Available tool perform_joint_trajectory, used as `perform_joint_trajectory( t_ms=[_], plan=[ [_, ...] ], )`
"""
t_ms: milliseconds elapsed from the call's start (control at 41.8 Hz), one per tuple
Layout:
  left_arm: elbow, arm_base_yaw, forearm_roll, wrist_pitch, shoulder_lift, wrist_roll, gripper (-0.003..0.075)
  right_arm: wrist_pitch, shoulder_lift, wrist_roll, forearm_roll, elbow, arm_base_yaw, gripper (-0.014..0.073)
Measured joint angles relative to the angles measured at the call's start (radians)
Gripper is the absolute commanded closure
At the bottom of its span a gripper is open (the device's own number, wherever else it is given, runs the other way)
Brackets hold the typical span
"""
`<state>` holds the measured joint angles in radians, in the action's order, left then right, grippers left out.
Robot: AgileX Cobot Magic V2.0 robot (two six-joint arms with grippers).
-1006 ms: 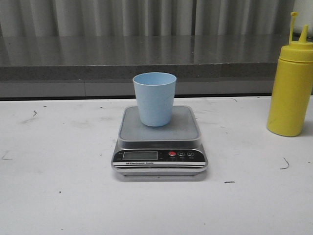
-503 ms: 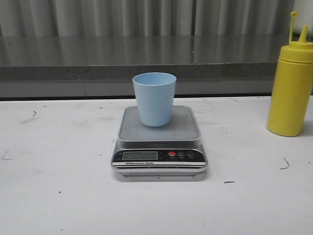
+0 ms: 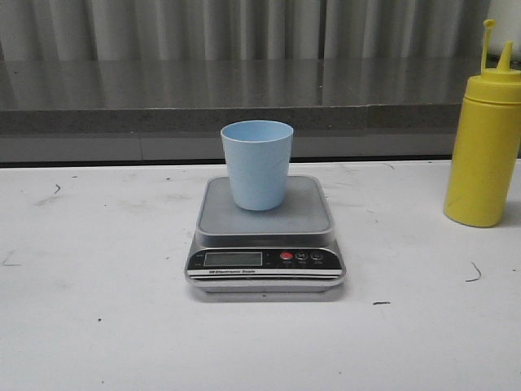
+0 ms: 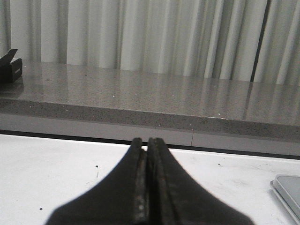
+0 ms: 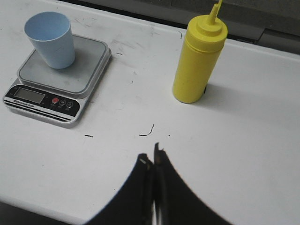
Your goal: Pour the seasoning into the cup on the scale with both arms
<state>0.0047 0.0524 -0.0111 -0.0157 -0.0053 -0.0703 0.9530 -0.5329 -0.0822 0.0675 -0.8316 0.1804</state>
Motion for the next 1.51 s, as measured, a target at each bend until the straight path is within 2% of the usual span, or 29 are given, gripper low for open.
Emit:
perform_joint_trajectory(
  t_ms=[1053,1125,1197,1413,1508],
  plan=[
    [0.000,0.000,0.000,0.000,0.000,0.000,0.0740,-0.006,0.005,0.000,0.000,0.006,-0.005,0.0711],
    [0.000,0.000,0.000,0.000,0.000,0.000,0.0740,-0.055,0.031,0.000,-0.002,0.048,-0.031,0.0711],
    [0.000,0.000,0.000,0.000,0.000,0.000,0.0740,-0.167,0.082,0.000,-0.004,0.130,-0.064,0.0711],
    [0.000,0.000,0.000,0.000,0.000,0.000,0.0740,-0.566,0.312,0.000,-0.020,0.498,-0.145,0.0711],
    [0.000,0.000,0.000,0.000,0.000,0.000,0.0740,-0.688,0.418,0.000,-0.022,0.645,-0.158,0.0711]
  ],
)
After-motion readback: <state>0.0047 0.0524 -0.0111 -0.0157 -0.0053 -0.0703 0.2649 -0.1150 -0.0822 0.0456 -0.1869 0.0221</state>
